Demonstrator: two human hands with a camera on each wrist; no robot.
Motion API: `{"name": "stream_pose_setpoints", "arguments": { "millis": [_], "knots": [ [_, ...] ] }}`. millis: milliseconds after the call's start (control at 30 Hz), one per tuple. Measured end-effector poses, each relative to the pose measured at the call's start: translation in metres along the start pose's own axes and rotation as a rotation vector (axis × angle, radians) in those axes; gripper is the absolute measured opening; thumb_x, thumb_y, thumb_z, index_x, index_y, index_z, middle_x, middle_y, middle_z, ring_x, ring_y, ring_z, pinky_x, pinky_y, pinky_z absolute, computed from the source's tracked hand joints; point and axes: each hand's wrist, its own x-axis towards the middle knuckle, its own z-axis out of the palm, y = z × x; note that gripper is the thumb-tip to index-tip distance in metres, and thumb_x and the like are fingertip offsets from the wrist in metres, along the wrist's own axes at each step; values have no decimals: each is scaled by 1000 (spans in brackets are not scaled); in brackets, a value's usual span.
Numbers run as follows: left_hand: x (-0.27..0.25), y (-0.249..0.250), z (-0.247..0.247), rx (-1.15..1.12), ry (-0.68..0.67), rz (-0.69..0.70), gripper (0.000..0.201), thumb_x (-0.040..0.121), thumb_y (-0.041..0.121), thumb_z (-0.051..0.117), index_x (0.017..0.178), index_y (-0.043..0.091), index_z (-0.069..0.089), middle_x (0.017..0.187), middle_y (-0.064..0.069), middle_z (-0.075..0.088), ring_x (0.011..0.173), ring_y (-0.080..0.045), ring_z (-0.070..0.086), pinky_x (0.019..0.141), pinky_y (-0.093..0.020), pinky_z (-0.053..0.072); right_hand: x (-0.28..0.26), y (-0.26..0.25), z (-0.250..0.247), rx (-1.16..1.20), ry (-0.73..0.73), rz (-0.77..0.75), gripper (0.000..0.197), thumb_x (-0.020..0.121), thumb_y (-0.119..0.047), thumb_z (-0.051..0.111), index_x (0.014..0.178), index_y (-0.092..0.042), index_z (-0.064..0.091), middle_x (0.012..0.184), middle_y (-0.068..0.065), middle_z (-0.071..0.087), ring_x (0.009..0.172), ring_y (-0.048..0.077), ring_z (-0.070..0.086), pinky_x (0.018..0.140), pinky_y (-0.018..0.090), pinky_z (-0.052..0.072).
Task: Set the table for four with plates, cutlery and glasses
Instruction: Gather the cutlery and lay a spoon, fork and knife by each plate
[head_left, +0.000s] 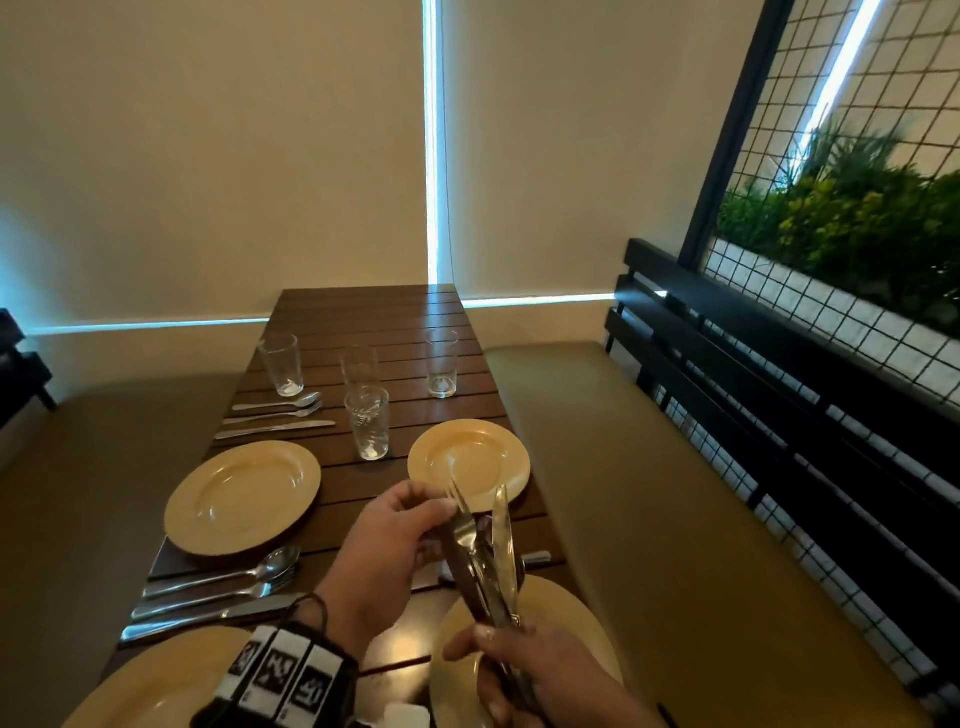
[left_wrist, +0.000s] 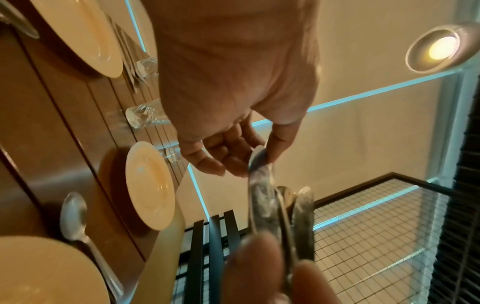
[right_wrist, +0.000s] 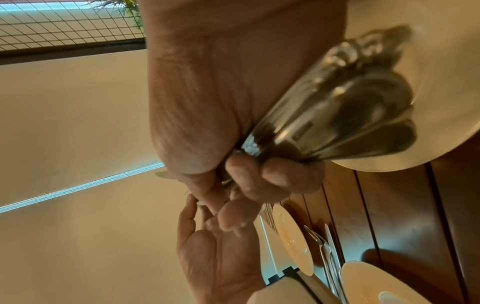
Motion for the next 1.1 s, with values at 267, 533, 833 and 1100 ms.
{"name": "stream_pose_setpoints", "arguments": {
  "millis": [267, 533, 833, 1100],
  "knots": [
    [5, 63, -21, 510, -154, 163, 15, 86, -7, 71, 93, 6, 73, 85, -5, 76, 80, -20, 72, 71, -25, 58, 2, -2, 2, -100, -58, 2, 27, 99, -26, 55, 99, -10, 76, 55, 5, 54, 44, 17, 37, 48, 28, 29],
    [-13, 115, -17, 1472, -476, 177, 22, 91, 19, 68, 100, 38, 76, 97, 18, 74, 89, 1, 67, 85, -21, 54, 7, -1, -8, -92, -46, 38, 29, 100, -26, 54, 104, -4, 73, 58, 8, 50, 43, 18, 34, 46, 31, 29],
    [-12, 65, -10, 1811, -669, 209, 26, 98, 26, 60, 120, 33, 72, 107, 15, 68, 101, -7, 63, 92, -27, 51, 18, 10, -17, -126, 80, 83, 29, 101, -27, 53, 98, -8, 74, 55, 6, 54, 38, 16, 39, 42, 27, 33],
    [83, -6, -23, 1471, -220, 210, 34, 105, 27, 50, 136, 23, 64, 115, 3, 62, 105, -13, 60, 85, -18, 46, 5, 20, -57, 8, 301, 91, 30, 103, -24, 50, 97, -6, 73, 52, 7, 50, 35, 16, 36, 38, 22, 32]
  ]
}}
